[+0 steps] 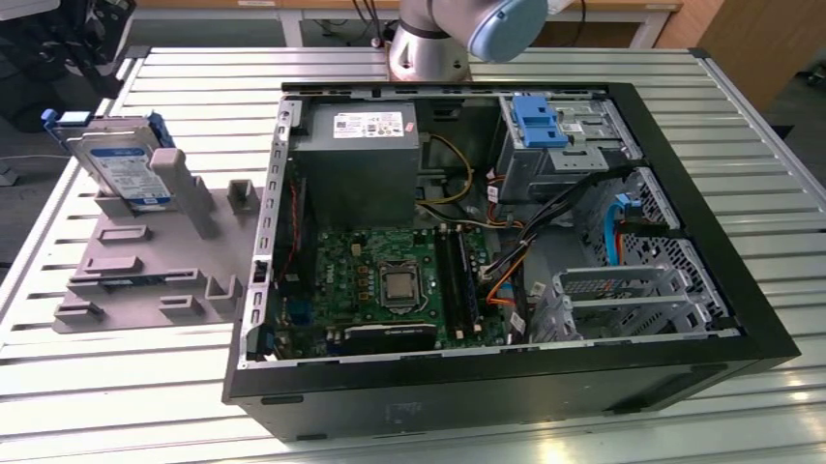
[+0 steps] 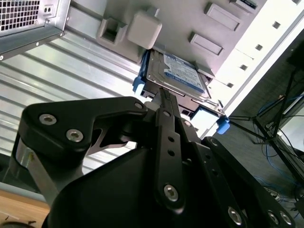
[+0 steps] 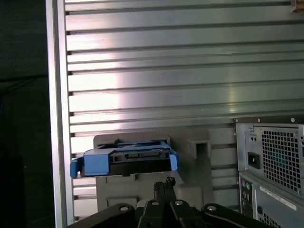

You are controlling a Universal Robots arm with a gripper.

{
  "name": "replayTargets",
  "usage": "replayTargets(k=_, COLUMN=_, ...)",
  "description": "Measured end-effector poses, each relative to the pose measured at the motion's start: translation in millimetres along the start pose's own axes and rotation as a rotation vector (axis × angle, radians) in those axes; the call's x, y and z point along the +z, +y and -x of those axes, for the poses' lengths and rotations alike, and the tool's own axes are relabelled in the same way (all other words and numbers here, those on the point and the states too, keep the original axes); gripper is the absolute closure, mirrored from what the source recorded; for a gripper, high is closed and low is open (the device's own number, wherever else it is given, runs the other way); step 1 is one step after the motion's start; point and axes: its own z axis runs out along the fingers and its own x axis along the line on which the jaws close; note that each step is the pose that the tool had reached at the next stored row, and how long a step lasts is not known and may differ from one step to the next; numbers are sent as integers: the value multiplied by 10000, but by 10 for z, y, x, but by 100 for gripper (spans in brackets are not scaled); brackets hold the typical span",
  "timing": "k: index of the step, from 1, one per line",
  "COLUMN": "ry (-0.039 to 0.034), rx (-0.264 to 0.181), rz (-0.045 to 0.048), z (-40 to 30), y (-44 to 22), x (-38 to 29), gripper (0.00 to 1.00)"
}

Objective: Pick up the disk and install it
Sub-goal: 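Reach for the disk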

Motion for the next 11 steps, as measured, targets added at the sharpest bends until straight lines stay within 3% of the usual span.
replayTargets(k=11, ry=1, rx=0, rz=0, z=-11, y=-1, x=0, gripper=89)
